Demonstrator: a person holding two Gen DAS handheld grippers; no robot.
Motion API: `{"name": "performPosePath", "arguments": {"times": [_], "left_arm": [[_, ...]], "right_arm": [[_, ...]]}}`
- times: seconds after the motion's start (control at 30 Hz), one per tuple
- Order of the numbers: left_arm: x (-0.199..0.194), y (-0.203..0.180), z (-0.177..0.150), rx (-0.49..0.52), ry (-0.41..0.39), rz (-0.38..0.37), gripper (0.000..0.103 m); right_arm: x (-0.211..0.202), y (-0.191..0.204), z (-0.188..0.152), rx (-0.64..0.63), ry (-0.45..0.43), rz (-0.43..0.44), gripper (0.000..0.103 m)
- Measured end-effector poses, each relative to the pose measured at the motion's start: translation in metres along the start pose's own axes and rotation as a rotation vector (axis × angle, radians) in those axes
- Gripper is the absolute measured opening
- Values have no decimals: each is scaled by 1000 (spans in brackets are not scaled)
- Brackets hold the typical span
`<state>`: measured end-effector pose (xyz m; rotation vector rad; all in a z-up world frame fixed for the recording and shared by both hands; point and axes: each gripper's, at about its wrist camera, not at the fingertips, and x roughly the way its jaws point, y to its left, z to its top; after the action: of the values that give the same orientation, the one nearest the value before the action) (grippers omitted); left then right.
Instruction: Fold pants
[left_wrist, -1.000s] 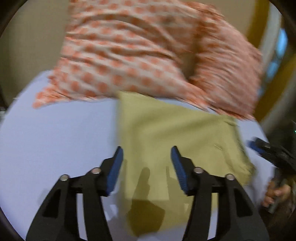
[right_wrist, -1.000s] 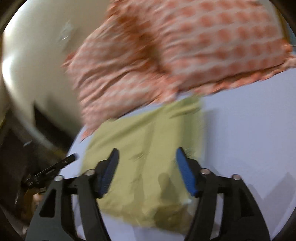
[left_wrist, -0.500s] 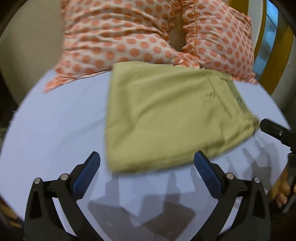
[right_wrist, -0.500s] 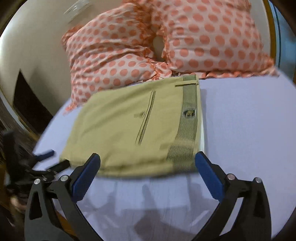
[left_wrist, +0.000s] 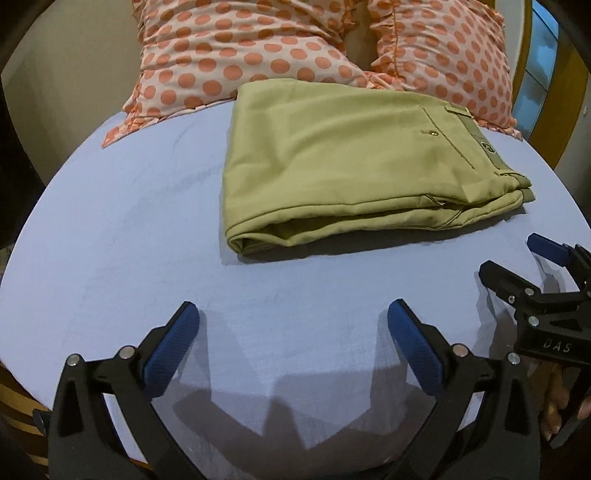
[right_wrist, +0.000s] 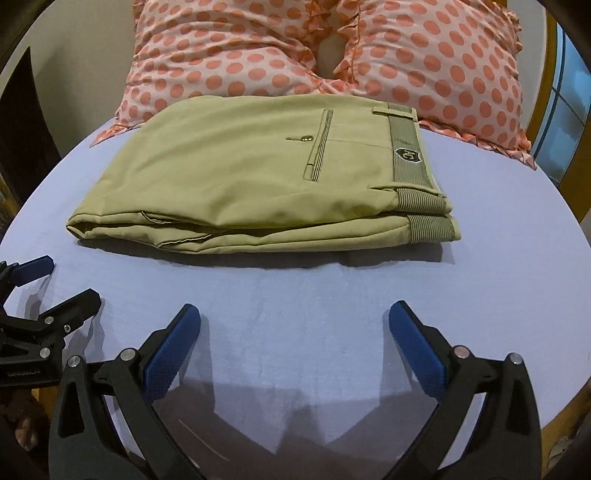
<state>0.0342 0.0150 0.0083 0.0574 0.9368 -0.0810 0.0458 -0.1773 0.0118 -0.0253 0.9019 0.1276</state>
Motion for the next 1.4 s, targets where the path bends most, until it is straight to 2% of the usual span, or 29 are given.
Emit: {"name": "performPosePath", "arguments": {"times": [0.23,1.4], "left_arm": [[-2,-1,-3,-7,-32,7,101],[0,4,0,-7,-26,4,101]], "right_arm": [[-2,2,-3,9,-18,-10,102],[0,1,-1,22,-15,-19,102]]}}
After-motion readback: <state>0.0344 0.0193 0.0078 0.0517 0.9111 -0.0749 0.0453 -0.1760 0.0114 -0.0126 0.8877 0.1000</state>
